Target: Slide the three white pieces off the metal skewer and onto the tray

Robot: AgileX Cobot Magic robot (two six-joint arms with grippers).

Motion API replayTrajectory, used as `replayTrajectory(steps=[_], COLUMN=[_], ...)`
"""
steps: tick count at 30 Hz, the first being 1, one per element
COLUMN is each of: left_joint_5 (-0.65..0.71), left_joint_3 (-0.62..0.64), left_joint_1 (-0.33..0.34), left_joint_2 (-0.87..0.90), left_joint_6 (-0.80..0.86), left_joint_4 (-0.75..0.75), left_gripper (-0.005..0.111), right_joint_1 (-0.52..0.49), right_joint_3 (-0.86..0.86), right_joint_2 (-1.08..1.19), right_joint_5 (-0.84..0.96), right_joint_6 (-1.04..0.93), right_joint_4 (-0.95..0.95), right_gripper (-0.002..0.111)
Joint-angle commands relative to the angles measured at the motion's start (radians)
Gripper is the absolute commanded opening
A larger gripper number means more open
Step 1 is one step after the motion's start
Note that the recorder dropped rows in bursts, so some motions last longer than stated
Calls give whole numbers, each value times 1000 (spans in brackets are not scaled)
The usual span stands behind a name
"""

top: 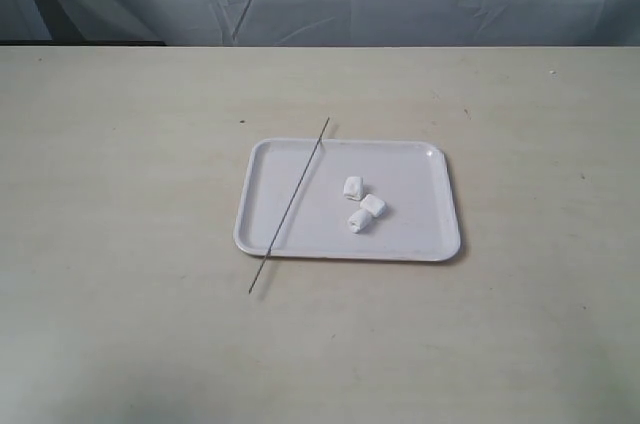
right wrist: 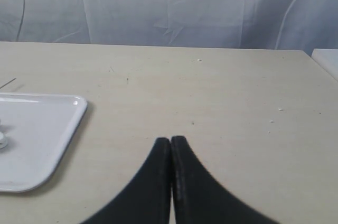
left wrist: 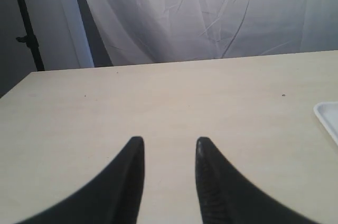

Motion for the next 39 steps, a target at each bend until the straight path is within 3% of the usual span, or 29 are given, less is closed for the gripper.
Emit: replayTrajectory(steps=[1, 12, 39], left_joint_5=[2, -6, -6], left_joint_3=[1, 1, 1], left_joint_1=[-6, 84, 86], left_joint_2=[-5, -5, -5], left_joint_6=[103, 98, 106], left_joint_4=[-111, -166, -164], left_gripper=[33, 33, 33], right_joint_1=[5, 5, 5], right_joint_3=[2, 2, 2], right_joint_2=[-6, -6, -6], right_joint_5=[-8, -8, -8], right_joint_6=[-1, -1, -1], right_joint_4=[-1, -1, 22], right_gripper=[-1, -1, -1])
